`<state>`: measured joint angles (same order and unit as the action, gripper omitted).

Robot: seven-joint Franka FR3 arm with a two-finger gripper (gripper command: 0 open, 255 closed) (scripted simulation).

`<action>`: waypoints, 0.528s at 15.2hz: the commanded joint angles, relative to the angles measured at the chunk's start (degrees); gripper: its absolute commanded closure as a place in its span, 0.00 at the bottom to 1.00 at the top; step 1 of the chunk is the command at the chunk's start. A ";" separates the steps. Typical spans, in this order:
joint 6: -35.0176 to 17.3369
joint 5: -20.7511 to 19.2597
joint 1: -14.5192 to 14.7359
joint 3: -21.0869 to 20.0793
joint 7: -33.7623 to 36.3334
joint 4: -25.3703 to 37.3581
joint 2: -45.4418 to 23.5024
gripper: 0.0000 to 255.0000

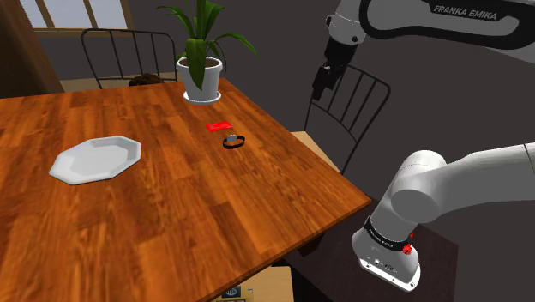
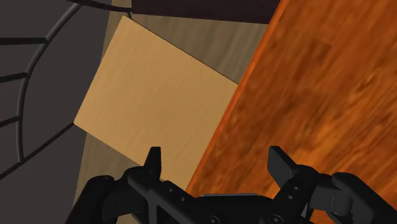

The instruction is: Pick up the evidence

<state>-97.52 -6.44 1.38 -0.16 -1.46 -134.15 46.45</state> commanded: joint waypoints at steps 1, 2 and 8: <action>0.00 0.00 0.00 0.00 0.00 0.00 0.00 0.00; 0.19 -0.59 0.56 0.20 -1.93 2.29 -3.36 0.00; 2.98 -3.89 3.59 0.13 -13.02 16.82 -22.48 0.00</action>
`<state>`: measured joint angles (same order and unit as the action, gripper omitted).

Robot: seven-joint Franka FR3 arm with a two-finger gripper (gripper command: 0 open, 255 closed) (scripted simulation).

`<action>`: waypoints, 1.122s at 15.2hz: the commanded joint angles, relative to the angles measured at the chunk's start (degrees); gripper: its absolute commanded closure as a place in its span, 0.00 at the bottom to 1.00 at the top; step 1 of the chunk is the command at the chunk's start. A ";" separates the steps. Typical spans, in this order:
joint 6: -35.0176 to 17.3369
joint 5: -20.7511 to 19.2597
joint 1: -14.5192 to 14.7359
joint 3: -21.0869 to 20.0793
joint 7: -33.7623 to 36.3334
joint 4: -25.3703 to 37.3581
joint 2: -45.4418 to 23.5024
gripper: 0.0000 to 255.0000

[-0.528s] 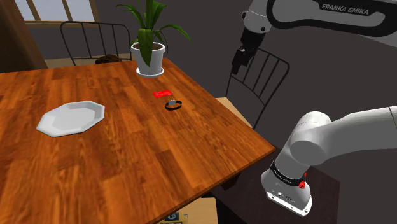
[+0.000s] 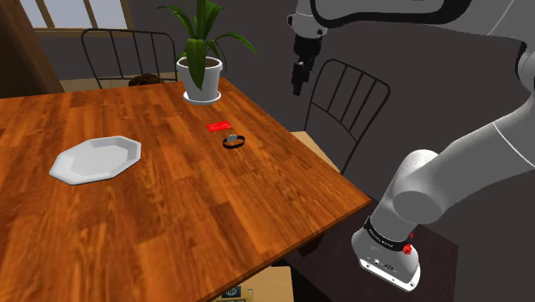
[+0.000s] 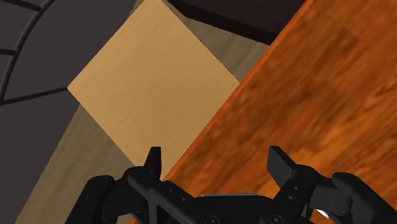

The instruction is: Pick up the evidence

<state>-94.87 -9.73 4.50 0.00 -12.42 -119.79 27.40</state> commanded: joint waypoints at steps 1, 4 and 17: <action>1.01 -1.17 0.90 -0.25 -3.82 4.97 -6.47 0.00; 3.39 -3.02 2.15 -1.19 -8.93 12.63 -15.36 0.00; 16.78 -15.19 9.78 -7.06 -29.66 46.27 -51.07 0.00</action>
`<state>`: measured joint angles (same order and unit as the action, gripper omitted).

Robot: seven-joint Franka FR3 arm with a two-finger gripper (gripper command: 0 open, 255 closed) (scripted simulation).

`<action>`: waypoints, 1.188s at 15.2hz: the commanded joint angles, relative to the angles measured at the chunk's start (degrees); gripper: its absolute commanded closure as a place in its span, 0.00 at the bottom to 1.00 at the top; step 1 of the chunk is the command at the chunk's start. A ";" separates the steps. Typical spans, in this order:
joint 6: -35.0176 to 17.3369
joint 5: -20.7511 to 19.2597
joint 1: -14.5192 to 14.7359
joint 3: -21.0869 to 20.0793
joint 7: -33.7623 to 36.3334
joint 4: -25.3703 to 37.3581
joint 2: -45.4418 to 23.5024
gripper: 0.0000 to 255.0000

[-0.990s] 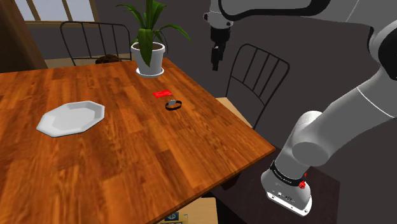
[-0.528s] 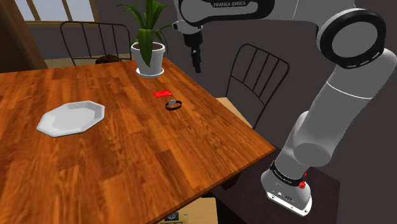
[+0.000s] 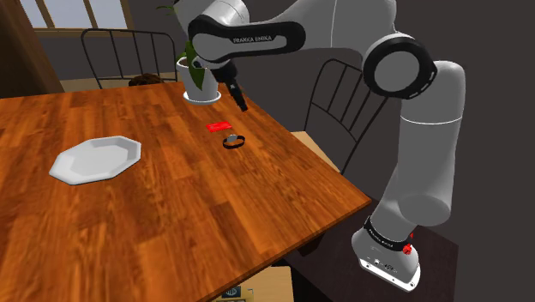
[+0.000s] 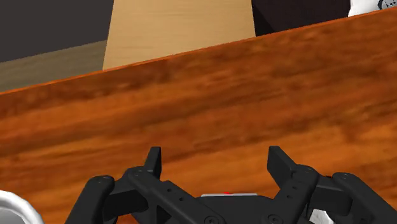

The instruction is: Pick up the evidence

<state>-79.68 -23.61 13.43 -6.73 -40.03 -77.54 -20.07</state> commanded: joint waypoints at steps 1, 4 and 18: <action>2.64 -2.46 1.73 -0.67 -3.74 6.50 -6.16 0.00; 5.16 -5.41 4.26 -1.28 -8.27 12.66 -12.59 0.00; -0.22 -5.03 3.54 -1.43 -5.88 6.50 -12.31 1.00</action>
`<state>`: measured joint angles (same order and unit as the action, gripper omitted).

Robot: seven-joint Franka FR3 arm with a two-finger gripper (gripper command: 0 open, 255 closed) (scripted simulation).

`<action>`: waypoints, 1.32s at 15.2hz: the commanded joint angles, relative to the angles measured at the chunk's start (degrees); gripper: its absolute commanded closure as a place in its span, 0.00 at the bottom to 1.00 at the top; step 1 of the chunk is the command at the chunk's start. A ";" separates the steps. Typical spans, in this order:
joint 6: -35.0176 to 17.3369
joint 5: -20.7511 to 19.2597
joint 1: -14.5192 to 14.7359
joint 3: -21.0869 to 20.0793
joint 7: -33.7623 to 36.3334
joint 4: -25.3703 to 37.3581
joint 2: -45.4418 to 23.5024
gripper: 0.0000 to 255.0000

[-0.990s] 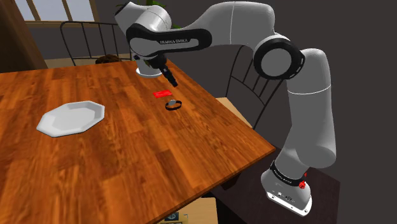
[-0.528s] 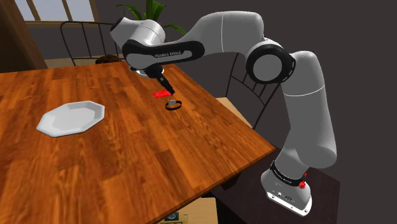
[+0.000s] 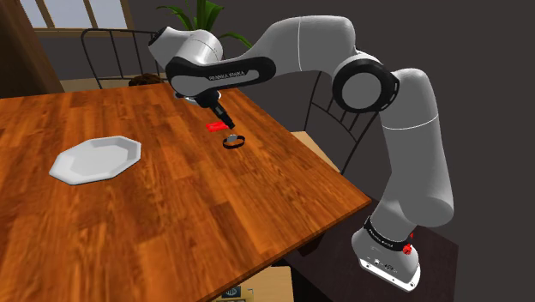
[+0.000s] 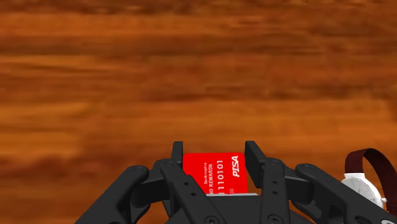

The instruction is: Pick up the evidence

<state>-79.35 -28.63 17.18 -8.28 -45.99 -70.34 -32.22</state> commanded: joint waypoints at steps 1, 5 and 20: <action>-0.11 -0.05 -0.03 0.13 0.01 0.24 -0.67 1.00; -0.45 -0.04 -0.21 0.06 0.07 -0.56 -0.21 1.00; 10.72 -1.19 1.55 0.67 -5.11 13.48 -1.95 1.00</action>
<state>-69.79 -29.63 18.50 -7.71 -50.54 -58.67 -33.63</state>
